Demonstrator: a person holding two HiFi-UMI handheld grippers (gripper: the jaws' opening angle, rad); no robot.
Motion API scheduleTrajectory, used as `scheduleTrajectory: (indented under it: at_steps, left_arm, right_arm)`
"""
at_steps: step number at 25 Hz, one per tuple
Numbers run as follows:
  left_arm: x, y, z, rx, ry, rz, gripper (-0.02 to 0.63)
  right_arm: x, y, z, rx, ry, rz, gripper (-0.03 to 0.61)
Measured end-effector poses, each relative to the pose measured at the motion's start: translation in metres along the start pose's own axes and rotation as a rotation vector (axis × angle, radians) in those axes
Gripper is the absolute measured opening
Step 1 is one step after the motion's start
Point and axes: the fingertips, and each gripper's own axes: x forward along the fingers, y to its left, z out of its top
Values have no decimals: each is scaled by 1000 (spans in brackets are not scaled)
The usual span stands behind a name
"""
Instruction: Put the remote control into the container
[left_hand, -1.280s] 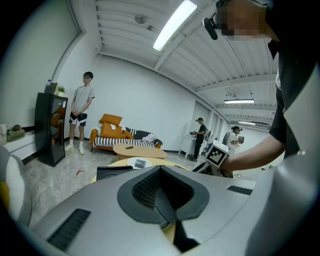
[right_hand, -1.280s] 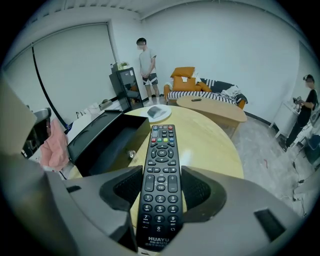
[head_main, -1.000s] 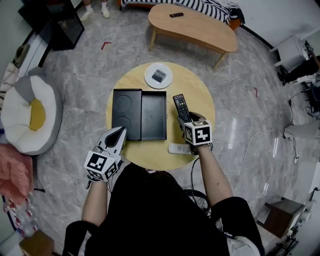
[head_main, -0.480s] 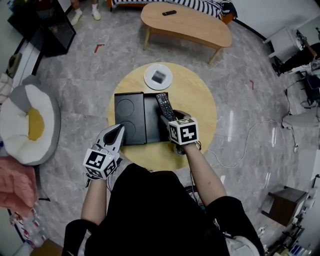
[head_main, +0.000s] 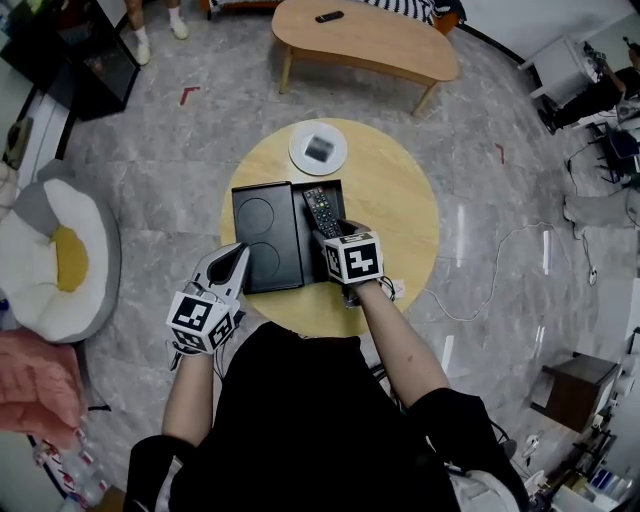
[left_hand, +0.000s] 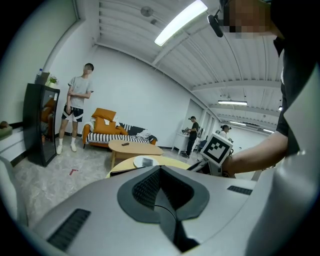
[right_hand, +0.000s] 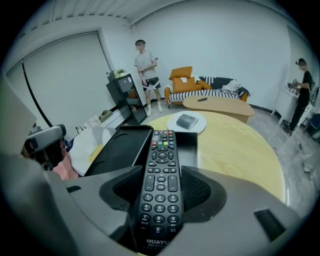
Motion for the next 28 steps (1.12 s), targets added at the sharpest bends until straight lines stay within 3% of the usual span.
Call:
scheduleTrajectory:
  at_steps: [18,28]
  left_arm:
    - [-15,31,-8,-27,29,24,6]
    - [-20,33,-11,-31,41,26,6]
  right_arm:
    - [49,2,-12,81,94,-108,249]
    - [65,0,-19,28,135,-133,249]
